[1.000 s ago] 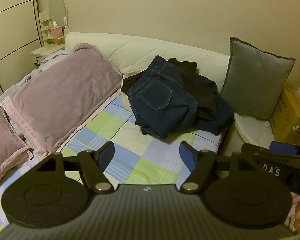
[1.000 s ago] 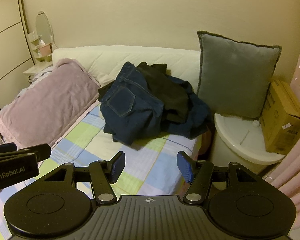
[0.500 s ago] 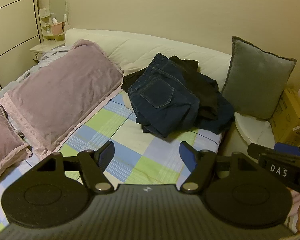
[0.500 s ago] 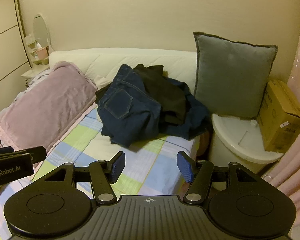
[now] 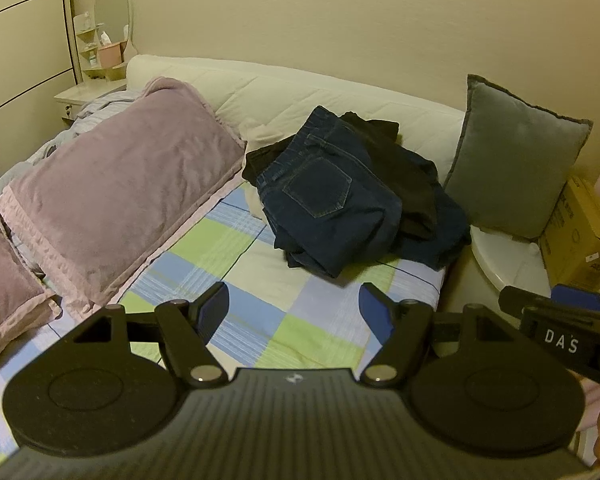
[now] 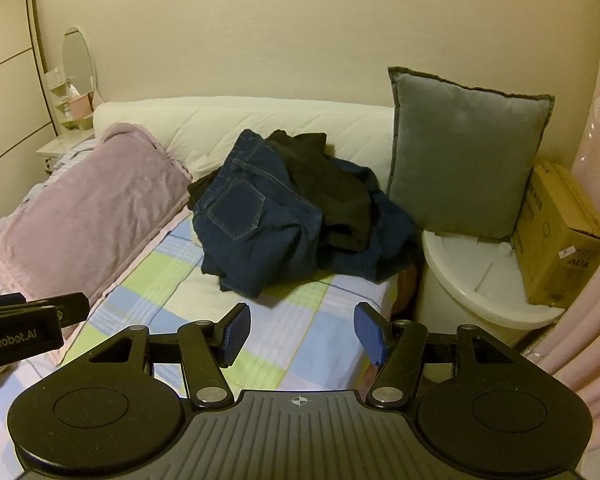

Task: Fold clothes
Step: 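Move both tools toward the pile of dark blue jeans on the bed, then grasp the dark blue jeans with both grippers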

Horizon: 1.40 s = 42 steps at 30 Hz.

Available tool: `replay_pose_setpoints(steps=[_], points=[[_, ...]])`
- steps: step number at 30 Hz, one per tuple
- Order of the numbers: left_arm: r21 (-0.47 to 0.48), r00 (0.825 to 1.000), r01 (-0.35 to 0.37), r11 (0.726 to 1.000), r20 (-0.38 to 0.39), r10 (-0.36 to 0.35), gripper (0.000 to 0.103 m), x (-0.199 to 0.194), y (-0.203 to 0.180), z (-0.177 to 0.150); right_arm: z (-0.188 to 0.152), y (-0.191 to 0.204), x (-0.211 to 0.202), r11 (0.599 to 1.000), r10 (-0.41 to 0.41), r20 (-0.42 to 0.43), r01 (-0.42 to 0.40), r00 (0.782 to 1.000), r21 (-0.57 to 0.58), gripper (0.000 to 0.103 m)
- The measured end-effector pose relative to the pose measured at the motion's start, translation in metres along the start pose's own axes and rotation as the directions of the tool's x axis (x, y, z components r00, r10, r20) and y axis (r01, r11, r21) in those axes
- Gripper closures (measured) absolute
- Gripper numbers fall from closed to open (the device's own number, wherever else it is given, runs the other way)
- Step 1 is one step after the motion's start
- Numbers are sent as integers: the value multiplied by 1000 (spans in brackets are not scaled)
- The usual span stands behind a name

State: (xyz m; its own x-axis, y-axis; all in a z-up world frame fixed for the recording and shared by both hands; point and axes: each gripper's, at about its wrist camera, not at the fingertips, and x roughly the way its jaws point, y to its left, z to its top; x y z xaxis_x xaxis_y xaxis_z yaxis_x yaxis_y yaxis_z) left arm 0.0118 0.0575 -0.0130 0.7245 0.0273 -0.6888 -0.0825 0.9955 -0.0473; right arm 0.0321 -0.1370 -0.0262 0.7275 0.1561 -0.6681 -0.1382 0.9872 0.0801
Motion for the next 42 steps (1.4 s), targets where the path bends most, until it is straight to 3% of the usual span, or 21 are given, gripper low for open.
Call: replay_pose_setpoints(steps=[16,26,33,42], points=[[-22,1000,3,1000,-27,-3,34,25,7,16,15,0,19,1000,-26,-8,26,1000,-18,42],[-74,998,-35,997,-61,31,34,55,19,24,28,-9,41,999,6,78,-3,997,-43,42],[-123,995,-49,991,-96,38,34,86,28,30,38,-10,84,993,39,-12,-40,999,-113,42],[-164,988,-25,986,-152,-1,35,149,22,48,59,-30,144,988,112,-81,-120,990,-94,42]])
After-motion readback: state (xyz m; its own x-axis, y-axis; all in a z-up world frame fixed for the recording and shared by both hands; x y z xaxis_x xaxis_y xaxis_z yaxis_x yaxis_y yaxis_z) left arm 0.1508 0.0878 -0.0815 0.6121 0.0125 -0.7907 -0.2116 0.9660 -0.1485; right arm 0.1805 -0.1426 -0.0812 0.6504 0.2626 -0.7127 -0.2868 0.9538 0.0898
